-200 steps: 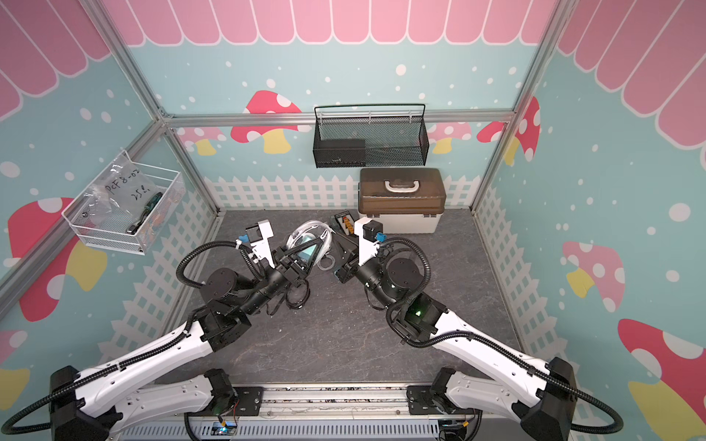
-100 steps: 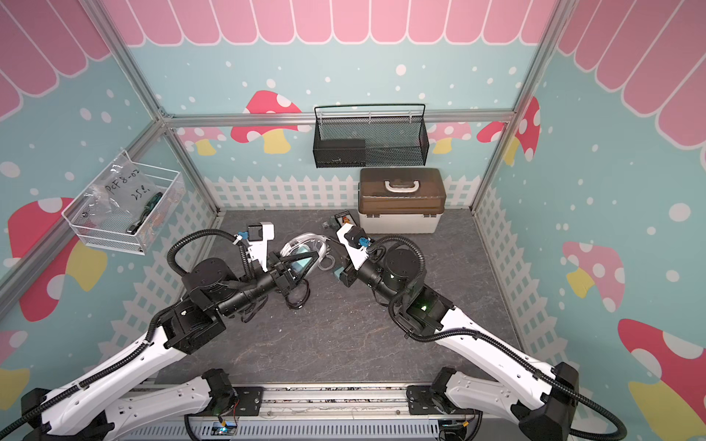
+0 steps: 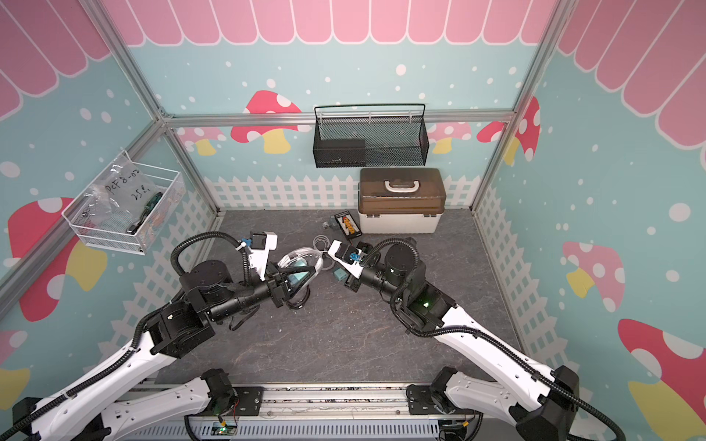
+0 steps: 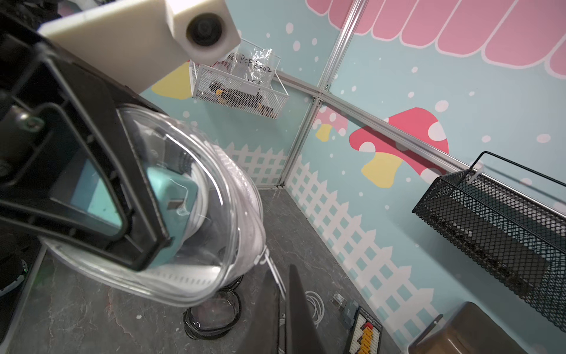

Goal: Pack away charging kits
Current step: Zip the zipper on the storage bag, then place the storage bag at the center of the board.

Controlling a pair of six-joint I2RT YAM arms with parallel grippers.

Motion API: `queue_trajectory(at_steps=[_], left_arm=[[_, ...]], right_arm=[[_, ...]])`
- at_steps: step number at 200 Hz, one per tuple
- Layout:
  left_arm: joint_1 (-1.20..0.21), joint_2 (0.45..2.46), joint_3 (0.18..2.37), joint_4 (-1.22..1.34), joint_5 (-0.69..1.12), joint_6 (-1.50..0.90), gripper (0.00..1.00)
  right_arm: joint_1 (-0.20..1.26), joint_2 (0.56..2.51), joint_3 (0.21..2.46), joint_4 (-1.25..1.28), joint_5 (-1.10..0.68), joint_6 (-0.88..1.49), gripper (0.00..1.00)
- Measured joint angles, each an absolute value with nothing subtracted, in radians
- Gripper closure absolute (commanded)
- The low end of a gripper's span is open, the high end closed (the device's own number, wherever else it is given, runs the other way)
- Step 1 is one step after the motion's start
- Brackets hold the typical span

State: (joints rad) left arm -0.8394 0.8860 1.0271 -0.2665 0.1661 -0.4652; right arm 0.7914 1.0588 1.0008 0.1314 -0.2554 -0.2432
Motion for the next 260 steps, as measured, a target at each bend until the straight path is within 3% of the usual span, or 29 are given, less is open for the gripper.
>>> queue_trajectory(at_steps=[97, 182, 218, 260], left_arm=[[-0.830, 0.971, 1.071, -0.372, 0.200, -0.441, 1.00], [-0.815, 0.986, 1.093, -0.415, 0.213, -0.436, 1.00], [-0.682, 0.968, 1.034, -0.443, 0.177, -0.454, 1.00], [-0.175, 0.966, 0.820, -0.390, 0.178, -0.558, 1.00]], right_arm=[[0.752, 1.113, 1.075, -0.001, -0.300, -0.390, 1.00], [0.720, 1.173, 1.162, -0.060, -0.480, -0.413, 1.00], [0.722, 1.231, 1.179, 0.019, -0.401, -0.341, 0.57], [0.722, 1.186, 1.055, 0.215, -0.138, -0.181, 0.12]])
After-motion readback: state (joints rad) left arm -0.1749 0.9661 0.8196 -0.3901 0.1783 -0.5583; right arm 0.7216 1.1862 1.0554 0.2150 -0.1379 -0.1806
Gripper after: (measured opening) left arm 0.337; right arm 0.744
